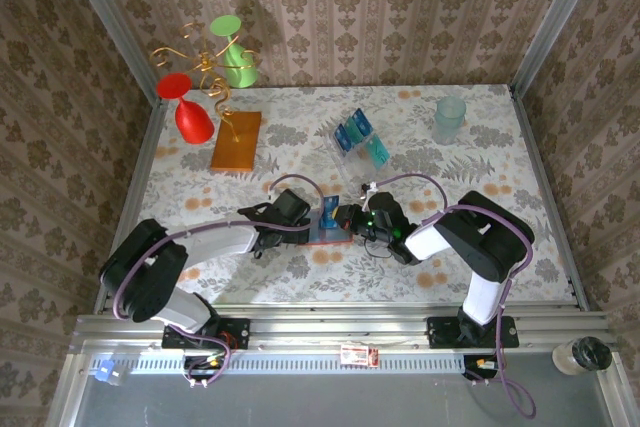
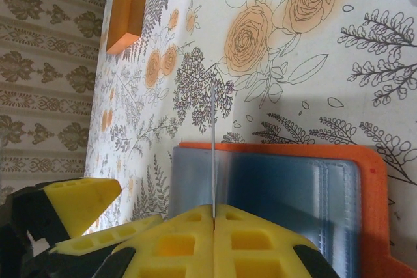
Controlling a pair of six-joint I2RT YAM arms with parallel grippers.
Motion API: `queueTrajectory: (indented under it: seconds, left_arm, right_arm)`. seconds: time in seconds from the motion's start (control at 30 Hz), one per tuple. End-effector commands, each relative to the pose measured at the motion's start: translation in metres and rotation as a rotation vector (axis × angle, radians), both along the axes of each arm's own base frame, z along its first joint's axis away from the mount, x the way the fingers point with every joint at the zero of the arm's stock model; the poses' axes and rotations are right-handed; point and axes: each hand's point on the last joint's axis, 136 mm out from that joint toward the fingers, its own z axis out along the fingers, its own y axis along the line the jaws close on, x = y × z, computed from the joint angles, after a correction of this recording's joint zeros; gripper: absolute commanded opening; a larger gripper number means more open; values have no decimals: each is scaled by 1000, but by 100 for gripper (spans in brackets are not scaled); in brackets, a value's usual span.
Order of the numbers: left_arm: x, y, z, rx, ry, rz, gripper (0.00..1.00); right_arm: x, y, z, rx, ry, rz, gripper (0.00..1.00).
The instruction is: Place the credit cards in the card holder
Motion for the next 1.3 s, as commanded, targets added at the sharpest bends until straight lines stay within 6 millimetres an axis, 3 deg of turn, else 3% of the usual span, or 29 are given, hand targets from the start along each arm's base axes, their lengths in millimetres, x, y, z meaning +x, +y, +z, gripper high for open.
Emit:
queueTrajectory:
  seconds: [0.0,0.13,0.27,0.63,0.83,1.27]
  left_arm:
    - [8,-8,25,-23,-40,-18,100]
    - [13,-18,28,-37,-39,-38,100]
    - [11,-20,15,-18,-12,-47,100]
    - [-6,5,-19,55,43,-2,100]
    - [-9,10,-23,63,47,20,100]
    - [-11,10,-25,57,48,21,100]
  right_arm:
    - [-4,-2,-2,-10,-1,-2,0]
    - [-5,-3,-4,-13,4,-3,0]
    - [-5,-4,-4,-14,4,-5,0]
    - [-2,-1,11,-5,-23,4,0]
    - [1,3,18,0,-41,18,0]
    - [7,12,11,17,-35,24,0]
